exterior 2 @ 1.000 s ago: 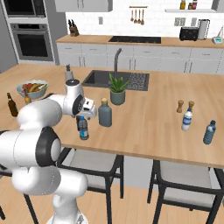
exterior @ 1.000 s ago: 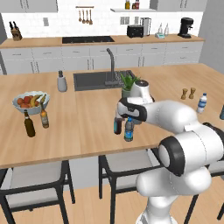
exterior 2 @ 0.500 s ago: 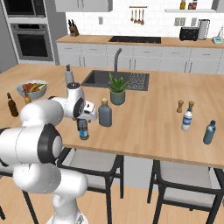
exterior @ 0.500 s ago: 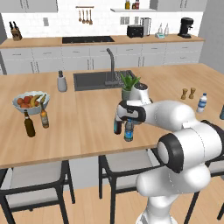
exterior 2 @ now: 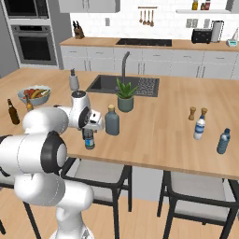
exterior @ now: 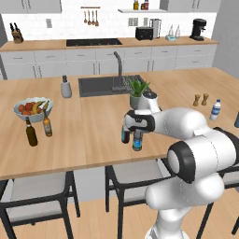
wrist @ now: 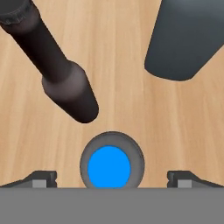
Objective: Move the plastic bottles in the middle to the plastics group, and the glass bottles in the middle to the glass group.
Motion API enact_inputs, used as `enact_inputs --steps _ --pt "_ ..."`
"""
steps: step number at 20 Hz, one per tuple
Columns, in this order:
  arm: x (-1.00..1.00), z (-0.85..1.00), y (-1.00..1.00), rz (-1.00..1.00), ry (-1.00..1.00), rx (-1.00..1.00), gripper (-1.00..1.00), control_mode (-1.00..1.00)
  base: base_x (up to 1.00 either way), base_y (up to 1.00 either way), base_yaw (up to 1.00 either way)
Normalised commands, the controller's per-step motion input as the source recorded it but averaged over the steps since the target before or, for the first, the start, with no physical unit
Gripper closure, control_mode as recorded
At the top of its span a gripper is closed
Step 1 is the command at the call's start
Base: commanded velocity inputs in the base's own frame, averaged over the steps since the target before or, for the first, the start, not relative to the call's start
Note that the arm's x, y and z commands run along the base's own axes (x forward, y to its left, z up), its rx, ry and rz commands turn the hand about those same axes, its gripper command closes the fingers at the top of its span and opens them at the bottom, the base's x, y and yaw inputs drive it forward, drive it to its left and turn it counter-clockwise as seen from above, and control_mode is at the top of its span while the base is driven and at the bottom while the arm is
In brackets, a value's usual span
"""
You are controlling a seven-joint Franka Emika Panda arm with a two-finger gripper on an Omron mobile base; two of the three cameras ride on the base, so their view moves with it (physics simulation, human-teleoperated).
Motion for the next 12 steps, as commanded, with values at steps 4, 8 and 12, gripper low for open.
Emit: enact_inputs --steps 4,8,12 --pt "0.03 0.0 0.0 0.0 0.0 0.0 -1.0 -1.0 0.0 0.0 0.0" --pt "0.01 -0.11 0.0 0.0 0.0 0.0 -1.0 -1.0 0.0 0.0 0.0" --pt "0.0 -0.14 0.0 0.0 0.0 0.0 -1.0 -1.0 0.0 0.0 0.0"
